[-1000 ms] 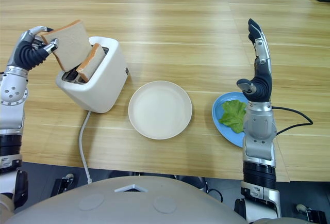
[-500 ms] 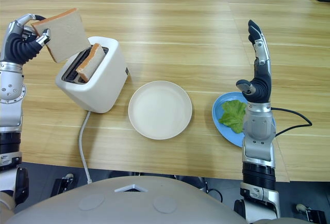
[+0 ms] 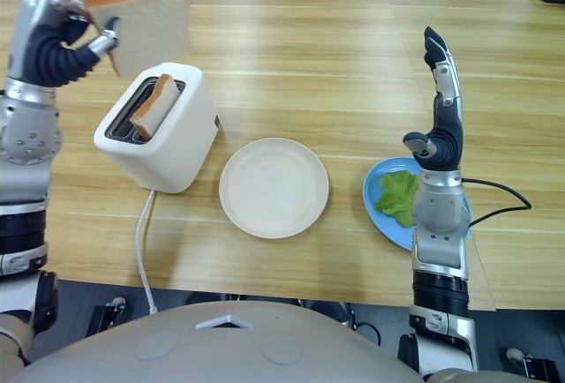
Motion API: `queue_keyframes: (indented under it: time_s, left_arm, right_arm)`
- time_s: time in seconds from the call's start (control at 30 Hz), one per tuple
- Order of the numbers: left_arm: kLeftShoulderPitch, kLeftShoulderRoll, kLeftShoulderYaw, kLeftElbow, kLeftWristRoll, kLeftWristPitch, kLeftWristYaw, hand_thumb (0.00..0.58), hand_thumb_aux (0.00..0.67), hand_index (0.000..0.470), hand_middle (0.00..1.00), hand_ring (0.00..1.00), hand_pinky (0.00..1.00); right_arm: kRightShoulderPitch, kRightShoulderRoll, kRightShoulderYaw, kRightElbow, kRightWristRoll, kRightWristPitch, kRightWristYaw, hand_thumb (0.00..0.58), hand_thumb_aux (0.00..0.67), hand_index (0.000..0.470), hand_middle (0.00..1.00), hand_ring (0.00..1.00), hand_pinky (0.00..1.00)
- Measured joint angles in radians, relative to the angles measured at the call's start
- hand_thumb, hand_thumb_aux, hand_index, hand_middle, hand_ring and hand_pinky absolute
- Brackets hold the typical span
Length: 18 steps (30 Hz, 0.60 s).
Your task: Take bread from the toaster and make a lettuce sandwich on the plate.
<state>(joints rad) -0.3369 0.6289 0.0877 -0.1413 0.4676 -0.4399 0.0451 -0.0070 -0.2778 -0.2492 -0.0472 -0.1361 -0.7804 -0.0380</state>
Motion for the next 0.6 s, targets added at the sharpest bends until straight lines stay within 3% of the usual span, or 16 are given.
queue_keyframes:
  time_s: [0.4, 0.6]
  left_arm:
    - [-0.017, -0.087, -0.297, 0.127, 0.322, -0.227, 0.116, 0.58, 0.67, 0.46, 1.0, 1.0, 1.0]
    - [-0.017, -0.094, -0.373, 0.198, 0.441, -0.293, 0.222, 0.58, 0.67, 0.46, 1.0, 1.0, 1.0]
  right_arm:
    - [-0.061, -0.003, 0.012, 0.077, 0.002, -0.033, -0.005, 0.0, 0.0, 0.0, 0.0, 0.0, 0.0]
    - [-0.074, -0.006, 0.012, 0.086, 0.003, -0.042, -0.006, 0.0, 0.0, 0.0, 0.0, 0.0, 0.0]
